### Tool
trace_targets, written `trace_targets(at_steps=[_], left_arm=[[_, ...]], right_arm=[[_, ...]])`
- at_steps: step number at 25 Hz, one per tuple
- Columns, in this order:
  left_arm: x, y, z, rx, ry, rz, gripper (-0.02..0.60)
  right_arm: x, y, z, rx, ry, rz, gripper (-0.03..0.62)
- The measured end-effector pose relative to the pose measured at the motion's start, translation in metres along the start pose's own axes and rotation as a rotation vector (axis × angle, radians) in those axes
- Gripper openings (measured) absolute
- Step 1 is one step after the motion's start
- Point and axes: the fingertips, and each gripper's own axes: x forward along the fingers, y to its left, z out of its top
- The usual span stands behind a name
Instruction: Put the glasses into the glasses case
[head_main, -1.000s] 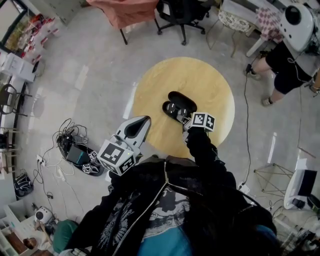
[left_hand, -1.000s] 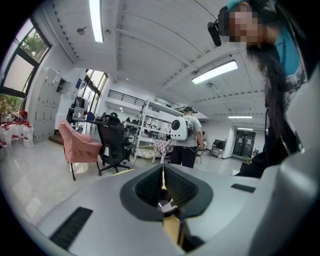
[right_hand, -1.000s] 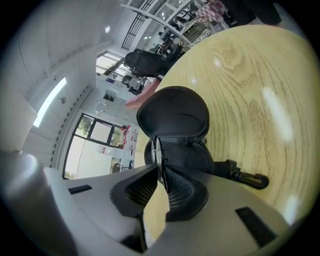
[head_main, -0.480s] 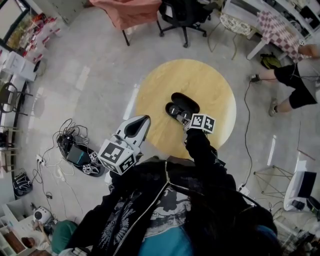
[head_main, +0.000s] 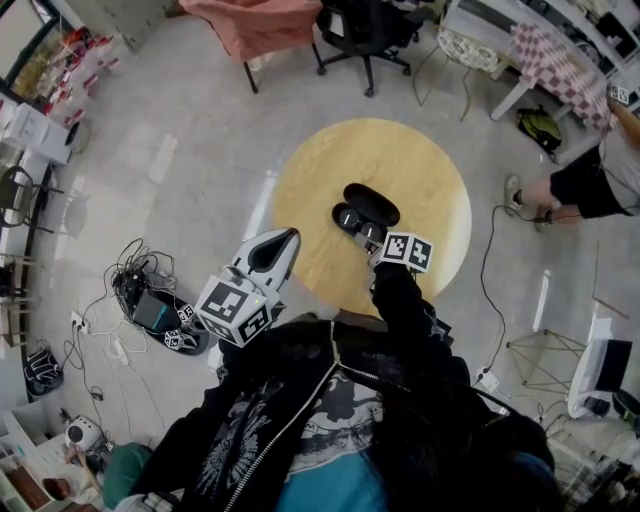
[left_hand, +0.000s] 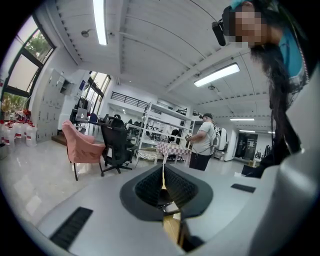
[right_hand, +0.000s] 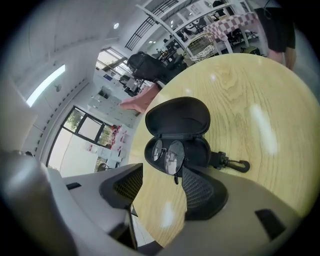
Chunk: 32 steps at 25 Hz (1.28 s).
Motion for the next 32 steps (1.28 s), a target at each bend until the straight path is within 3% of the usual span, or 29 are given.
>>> trace_targets(at_steps=[12, 17, 23, 26, 32], left_arm=[[-0.005, -0.01, -0.001, 0.013, -0.002, -0.044, 0.014], [-0.012, -0.013, -0.001, 0.018, -0.005, -0.058, 0.014], [-0.023, -0.018, -0.004, 0.022, -0.006, -0.078, 0.014], [-0.03, -0.019, -0.005, 0.026, -0.008, -0.089, 0.014], [-0.044, -0.029, -0.01, 0.03, -0.001, -0.135, 0.014]], right_arm=[[-0.024, 0.007, 0.004, 0.019, -0.077, 0.034, 0.229], [-0.039, 0.033, 0.005, 0.005, -0.116, 0.119, 0.229], [-0.065, 0.077, 0.003, -0.074, -0.177, 0.237, 0.215], [-0.082, 0.101, 0.0, -0.136, -0.218, 0.276, 0.178], [-0.121, 0.151, -0.017, -0.281, -0.284, 0.359, 0.163]])
